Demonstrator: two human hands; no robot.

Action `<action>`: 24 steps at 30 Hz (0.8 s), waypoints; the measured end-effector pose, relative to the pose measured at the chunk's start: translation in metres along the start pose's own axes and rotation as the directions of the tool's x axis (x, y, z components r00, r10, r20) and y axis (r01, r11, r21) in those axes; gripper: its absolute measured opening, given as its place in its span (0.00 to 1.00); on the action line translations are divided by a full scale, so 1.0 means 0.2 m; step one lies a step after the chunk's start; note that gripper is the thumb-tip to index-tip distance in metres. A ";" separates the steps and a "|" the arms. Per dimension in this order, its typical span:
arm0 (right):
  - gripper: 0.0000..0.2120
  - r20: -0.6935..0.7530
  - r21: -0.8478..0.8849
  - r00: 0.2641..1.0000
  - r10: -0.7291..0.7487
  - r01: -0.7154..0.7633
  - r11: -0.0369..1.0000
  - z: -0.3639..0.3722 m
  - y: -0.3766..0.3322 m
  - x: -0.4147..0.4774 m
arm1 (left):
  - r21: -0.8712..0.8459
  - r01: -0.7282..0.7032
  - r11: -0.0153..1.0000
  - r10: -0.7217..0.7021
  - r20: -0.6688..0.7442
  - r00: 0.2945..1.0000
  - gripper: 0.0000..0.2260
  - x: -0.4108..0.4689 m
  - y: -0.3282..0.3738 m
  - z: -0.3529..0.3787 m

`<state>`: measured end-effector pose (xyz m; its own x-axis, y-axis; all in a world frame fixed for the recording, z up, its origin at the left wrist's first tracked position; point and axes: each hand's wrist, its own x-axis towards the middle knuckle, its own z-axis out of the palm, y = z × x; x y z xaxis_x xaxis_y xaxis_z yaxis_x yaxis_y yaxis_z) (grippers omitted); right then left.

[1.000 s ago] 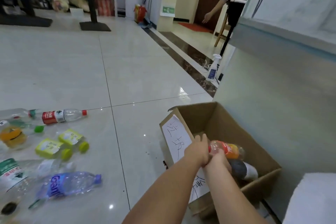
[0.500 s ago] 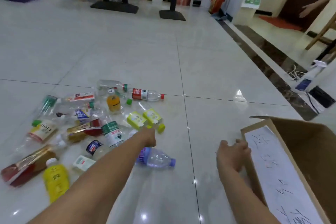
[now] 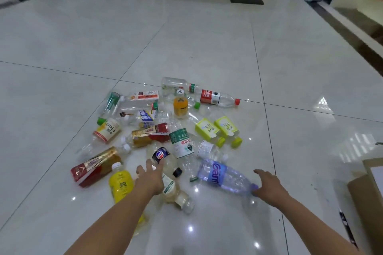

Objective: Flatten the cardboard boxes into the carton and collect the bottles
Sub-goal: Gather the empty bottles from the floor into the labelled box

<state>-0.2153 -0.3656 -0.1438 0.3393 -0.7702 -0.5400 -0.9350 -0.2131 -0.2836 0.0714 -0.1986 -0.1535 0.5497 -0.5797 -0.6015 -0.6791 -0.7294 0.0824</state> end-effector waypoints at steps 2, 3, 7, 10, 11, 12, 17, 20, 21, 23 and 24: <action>0.42 0.096 -0.064 0.995 -0.010 0.016 0.998 0.04 0.03 0.05 | 0.005 0.014 1.000 -0.014 -0.011 1.000 0.38 0.01 0.00 0.00; 0.43 0.132 -0.070 0.991 -0.013 0.023 0.997 0.05 0.03 0.06 | -0.030 0.044 0.999 -0.045 -0.011 0.999 0.37 0.00 0.00 0.00; 0.45 0.173 -0.120 0.985 -0.022 0.044 0.992 0.12 0.01 0.11 | -0.238 0.167 0.957 -0.215 -0.194 0.957 0.28 -0.09 0.09 0.07; 0.44 0.196 -0.215 0.980 -0.017 0.060 0.975 0.21 0.01 0.14 | -0.608 0.403 0.684 -0.429 0.111 0.897 0.40 -0.11 0.21 0.13; 0.42 0.198 -0.205 0.980 -0.004 0.045 0.978 0.23 0.01 0.14 | -0.683 0.451 0.575 -0.444 0.202 0.873 0.47 -0.10 0.22 0.16; 0.40 0.206 -0.168 0.978 0.014 0.021 0.986 0.24 0.01 0.13 | -0.716 0.470 0.516 -0.445 0.244 0.862 0.52 -0.10 0.24 0.18; 0.23 0.237 0.181 0.970 0.046 -0.091 0.979 0.30 -0.01 0.07 | -0.795 0.440 0.417 -0.434 0.251 0.865 0.57 -0.12 0.30 0.22; 0.22 0.331 0.304 0.940 0.084 -0.190 0.934 0.34 -0.02 0.05 | -0.799 0.447 0.402 -0.475 0.235 0.848 0.55 -0.10 0.31 0.21; 0.17 0.368 0.331 0.926 0.091 -0.222 0.917 0.34 -0.03 0.04 | -0.801 0.458 0.386 -0.498 0.237 0.834 0.55 -0.08 0.30 0.23; 0.12 0.424 0.401 0.901 0.093 -0.279 0.872 0.34 -0.04 0.02 | -0.818 0.495 0.294 -0.551 0.278 0.787 0.56 -0.10 0.24 0.24; 0.12 0.440 0.434 0.894 0.089 -0.299 0.850 0.34 -0.05 0.00 | -0.818 0.512 0.264 -0.559 0.303 0.772 0.56 -0.12 0.22 0.23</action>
<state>-0.1993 -0.3233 -0.1960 0.2655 -0.4426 -0.8565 -0.8511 0.3097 -0.4238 0.0055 -0.1992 -0.1721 0.6564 0.0702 -0.7512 0.5001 -0.7860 0.3636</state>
